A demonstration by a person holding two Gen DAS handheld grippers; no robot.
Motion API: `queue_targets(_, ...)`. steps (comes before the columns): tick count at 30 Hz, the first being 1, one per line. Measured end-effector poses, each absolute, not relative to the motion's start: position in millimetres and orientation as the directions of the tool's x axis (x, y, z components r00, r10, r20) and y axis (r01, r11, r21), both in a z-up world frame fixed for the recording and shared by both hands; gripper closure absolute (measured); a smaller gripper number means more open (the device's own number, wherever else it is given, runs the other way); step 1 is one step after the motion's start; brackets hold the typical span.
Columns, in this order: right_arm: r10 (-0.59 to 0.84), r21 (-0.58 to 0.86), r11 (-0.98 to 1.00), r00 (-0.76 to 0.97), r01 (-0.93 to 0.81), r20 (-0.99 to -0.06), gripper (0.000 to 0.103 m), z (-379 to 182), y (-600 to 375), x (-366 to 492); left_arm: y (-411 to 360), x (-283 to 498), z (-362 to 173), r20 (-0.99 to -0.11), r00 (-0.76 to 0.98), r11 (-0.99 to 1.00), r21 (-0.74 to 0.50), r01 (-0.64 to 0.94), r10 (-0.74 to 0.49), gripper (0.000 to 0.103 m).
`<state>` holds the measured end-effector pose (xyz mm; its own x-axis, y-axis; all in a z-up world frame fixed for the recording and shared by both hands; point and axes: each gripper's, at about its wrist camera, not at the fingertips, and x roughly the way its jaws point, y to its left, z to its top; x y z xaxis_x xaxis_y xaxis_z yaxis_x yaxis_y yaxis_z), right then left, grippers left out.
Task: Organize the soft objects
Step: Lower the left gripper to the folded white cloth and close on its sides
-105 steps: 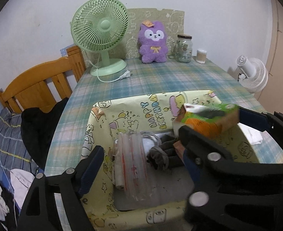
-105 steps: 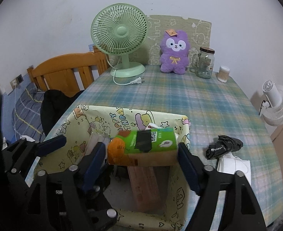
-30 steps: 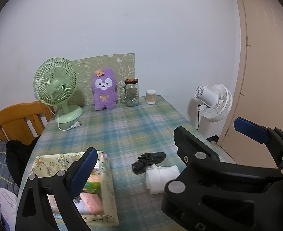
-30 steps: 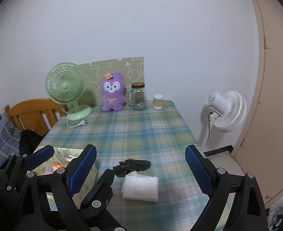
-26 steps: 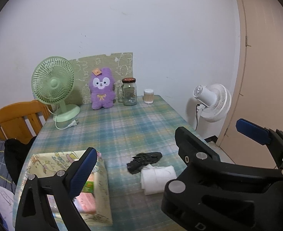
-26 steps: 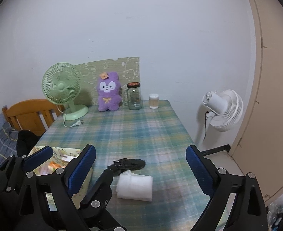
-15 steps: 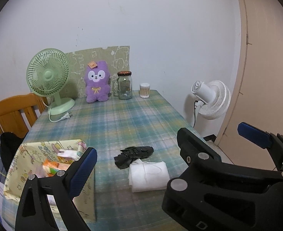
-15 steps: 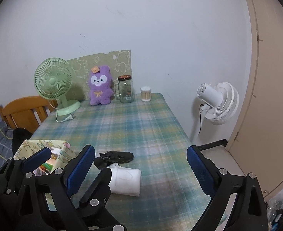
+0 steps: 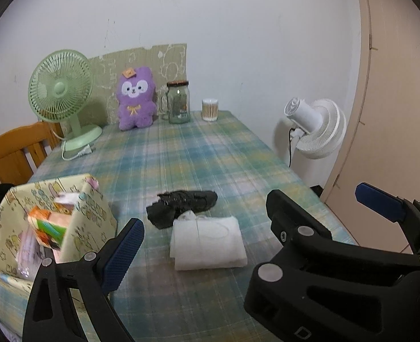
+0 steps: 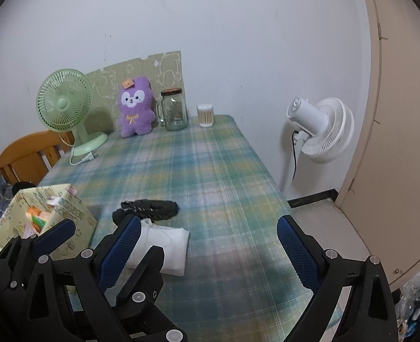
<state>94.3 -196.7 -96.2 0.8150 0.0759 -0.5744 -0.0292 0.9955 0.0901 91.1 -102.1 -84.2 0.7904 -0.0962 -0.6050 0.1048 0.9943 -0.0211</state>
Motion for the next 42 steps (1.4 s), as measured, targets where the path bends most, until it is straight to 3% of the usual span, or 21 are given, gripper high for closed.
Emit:
queue_targets(23, 0.109, 0.142, 0.990, 0.701, -0.012, -0.705, 0.005, -168, -193, 127, -96, 123, -150, -0.744, 0.667, 0.996, 0.028, 0.082, -0.034, 0.004)
queue_targets(42, 0.058, 0.148, 0.986, 0.680, 0.075, -0.731, 0.005, -180, -223, 149, -117, 156, -162, -0.769, 0.637, 0.996, 0.018, 0.090, -0.044, 0.005)
